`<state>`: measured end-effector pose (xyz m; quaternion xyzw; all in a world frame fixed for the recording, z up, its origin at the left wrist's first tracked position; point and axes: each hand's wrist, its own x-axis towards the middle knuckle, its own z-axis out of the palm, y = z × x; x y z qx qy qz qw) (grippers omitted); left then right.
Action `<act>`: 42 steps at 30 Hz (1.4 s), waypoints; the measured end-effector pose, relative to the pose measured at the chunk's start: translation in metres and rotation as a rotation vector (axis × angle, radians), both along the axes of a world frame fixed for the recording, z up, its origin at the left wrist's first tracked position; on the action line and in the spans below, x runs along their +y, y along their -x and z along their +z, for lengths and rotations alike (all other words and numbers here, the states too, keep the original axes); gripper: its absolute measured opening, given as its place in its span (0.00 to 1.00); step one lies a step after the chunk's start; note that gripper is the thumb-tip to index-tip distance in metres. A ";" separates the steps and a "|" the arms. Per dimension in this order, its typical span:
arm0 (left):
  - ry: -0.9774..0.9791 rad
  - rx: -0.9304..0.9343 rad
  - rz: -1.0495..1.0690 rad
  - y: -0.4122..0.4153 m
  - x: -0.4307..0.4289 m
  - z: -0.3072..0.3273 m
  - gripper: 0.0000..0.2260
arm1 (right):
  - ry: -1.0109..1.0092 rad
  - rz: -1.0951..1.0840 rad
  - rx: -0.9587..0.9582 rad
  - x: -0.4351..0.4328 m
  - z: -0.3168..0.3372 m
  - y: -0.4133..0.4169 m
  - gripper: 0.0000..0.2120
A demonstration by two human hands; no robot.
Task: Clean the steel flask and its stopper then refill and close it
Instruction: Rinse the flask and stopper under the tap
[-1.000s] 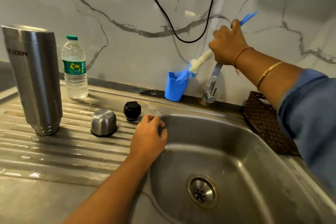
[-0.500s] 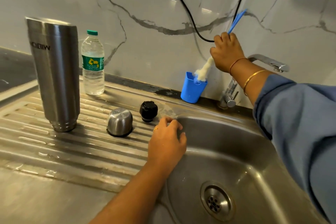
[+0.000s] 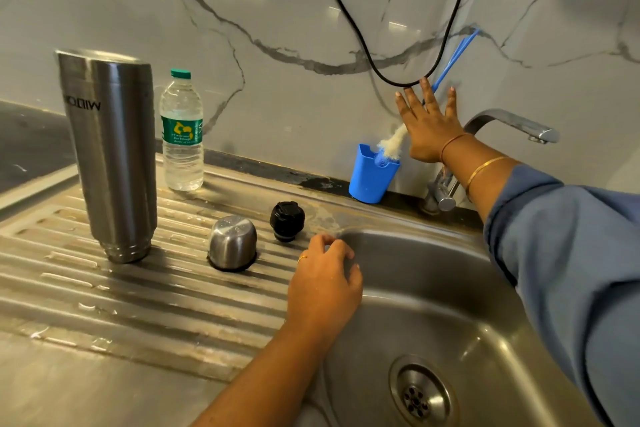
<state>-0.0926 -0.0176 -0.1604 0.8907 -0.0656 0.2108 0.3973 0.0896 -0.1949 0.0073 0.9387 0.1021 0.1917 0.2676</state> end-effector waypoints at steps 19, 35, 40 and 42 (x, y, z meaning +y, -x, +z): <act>0.025 -0.089 -0.080 -0.002 0.004 0.003 0.08 | -0.251 0.377 -0.191 -0.006 -0.015 0.067 0.27; -0.160 -0.180 -0.233 0.012 0.020 0.025 0.08 | -0.838 -0.007 0.420 0.000 -0.131 0.203 0.10; 0.016 -0.504 0.005 0.019 0.060 0.046 0.08 | -0.882 -0.018 0.424 -0.014 -0.140 0.207 0.07; 0.056 -0.579 0.159 0.020 0.080 0.050 0.11 | -0.922 -0.002 0.416 -0.013 -0.140 0.209 0.08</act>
